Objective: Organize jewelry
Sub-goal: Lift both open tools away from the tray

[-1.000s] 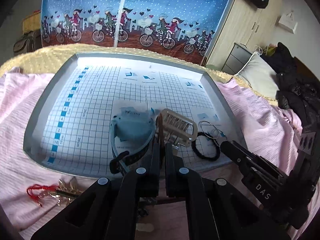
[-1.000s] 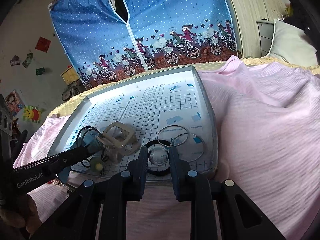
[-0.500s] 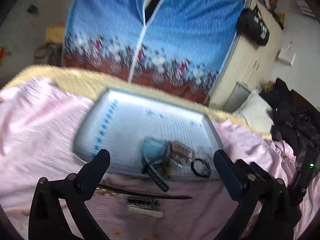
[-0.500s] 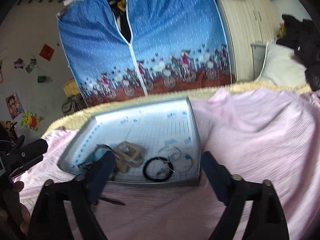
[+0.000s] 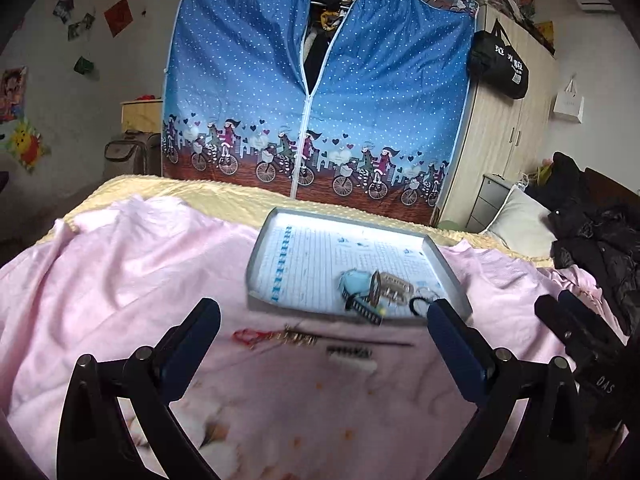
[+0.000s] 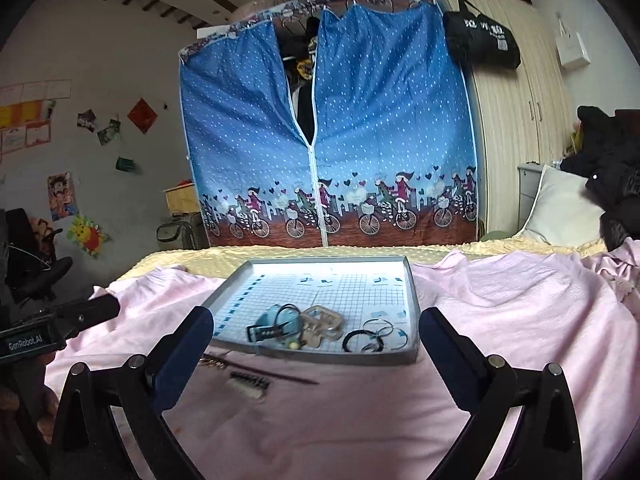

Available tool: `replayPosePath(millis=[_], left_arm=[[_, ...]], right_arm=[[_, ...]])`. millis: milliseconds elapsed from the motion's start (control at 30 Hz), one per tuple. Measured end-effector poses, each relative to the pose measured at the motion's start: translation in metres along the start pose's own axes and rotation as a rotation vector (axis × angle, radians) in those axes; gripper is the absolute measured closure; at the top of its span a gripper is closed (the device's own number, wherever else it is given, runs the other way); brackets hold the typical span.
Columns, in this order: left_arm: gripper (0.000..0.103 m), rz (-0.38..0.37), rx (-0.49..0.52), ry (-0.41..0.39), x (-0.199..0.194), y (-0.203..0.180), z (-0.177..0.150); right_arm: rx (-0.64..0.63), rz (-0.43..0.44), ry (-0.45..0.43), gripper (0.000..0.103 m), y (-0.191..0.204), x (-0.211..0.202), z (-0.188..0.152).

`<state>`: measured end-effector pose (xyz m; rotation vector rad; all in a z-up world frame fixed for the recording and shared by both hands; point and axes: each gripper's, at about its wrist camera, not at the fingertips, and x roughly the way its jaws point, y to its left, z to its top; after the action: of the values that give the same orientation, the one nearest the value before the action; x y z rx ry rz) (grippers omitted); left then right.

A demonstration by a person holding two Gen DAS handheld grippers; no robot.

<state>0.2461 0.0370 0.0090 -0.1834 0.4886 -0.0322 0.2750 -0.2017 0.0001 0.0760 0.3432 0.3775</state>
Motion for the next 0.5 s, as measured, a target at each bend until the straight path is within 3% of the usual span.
replayPosePath(millis=[300, 500], left_arm=[[0.001, 0.019, -0.030, -0.002, -0.051, 0.019, -0.028], [0.001, 0.017, -0.003, 0.023, -0.071, 0.028, -0.050]], right_arm=[[0.039, -0.008, 0.012, 0.000, 0.032, -0.051, -0.032], [0.041, -0.013, 0.075, 0.000, 0.055, -0.068, -0.055]])
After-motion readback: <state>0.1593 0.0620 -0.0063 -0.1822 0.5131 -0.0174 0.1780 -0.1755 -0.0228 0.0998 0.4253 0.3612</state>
